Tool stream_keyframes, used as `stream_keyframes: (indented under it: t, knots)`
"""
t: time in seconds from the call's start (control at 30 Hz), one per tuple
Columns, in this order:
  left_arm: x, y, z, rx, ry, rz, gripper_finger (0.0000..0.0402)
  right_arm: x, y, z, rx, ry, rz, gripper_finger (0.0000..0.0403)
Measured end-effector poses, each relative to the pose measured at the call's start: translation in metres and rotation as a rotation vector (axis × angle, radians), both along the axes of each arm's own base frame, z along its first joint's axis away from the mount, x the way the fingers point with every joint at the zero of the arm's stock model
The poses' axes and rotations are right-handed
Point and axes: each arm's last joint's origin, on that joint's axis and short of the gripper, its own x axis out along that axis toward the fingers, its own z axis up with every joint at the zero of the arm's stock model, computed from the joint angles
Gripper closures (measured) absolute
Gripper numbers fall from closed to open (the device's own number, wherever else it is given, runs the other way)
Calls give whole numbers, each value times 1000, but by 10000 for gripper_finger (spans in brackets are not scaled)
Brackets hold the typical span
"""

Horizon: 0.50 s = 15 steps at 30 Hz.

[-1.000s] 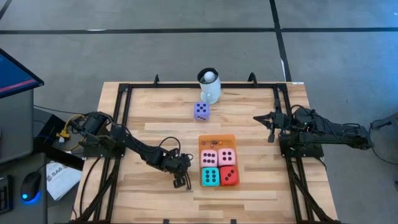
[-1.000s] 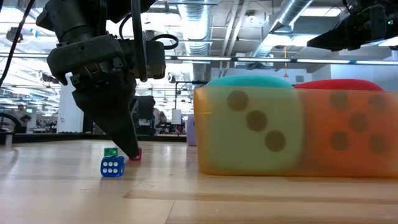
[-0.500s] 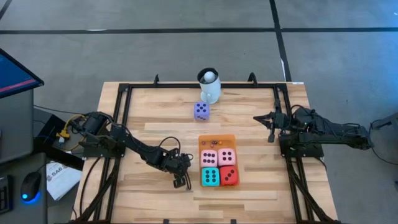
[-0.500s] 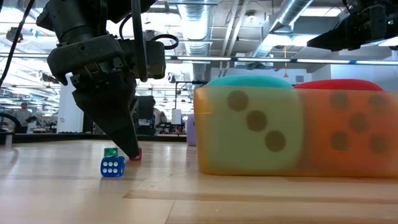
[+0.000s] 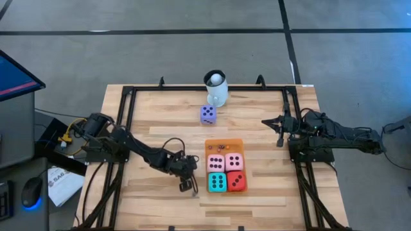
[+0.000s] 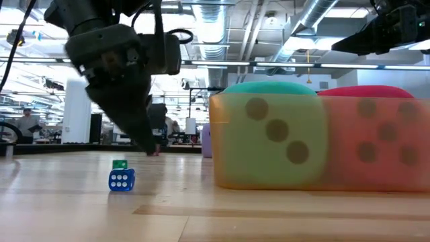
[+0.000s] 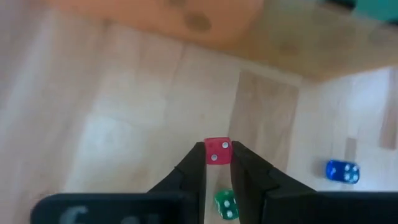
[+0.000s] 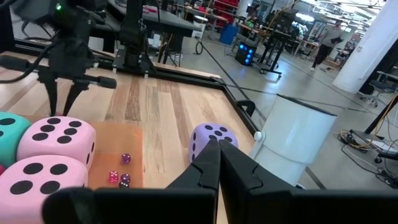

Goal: Pick & Place Dice
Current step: Put the small pink dice into the orange bin

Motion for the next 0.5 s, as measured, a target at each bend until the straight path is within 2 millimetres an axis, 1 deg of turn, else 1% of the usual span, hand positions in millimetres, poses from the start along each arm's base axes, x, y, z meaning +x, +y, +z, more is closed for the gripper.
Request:
stream_keyframes:
  t: [0.23,0.37,0.5]
  knots:
    - [1,20,32,23,-102,-9,358,0,0,0,0,0,0,403]
    - [-1,34,53,57,-179,-2,360,0,0,0,0,0,0,403]
    - [-2,52,73,86,-264,44,359,0,0,0,0,0,0,403]
